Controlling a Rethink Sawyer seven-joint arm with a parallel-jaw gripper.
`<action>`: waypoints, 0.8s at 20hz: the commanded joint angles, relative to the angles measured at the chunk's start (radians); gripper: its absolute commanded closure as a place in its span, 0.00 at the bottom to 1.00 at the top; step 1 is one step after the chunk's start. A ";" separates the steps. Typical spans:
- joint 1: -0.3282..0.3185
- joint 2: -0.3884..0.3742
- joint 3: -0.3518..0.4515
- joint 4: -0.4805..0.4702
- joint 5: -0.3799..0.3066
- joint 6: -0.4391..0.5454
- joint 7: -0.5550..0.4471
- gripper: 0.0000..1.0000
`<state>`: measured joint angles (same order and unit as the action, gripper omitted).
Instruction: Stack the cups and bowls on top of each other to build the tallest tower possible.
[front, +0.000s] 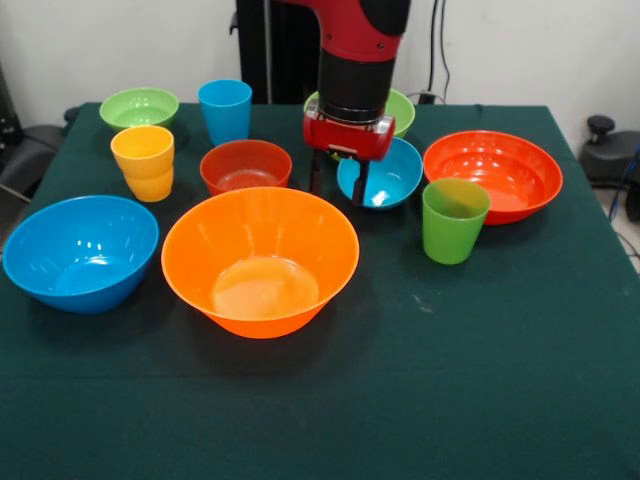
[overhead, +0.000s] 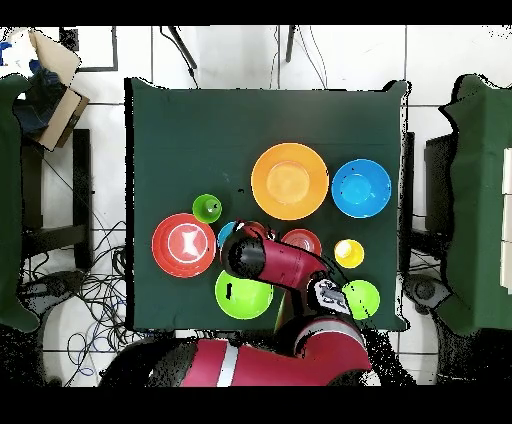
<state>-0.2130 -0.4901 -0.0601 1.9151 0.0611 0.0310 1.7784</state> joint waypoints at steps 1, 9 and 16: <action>-0.028 0.045 0.120 0.035 -0.039 0.016 0.122 0.00; -0.031 0.036 0.137 0.046 -0.030 0.031 0.128 0.00; -0.036 0.037 0.141 0.038 -0.031 0.041 0.119 0.00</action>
<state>-0.2423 -0.4726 -0.0374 1.9267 0.0613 0.0310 1.7784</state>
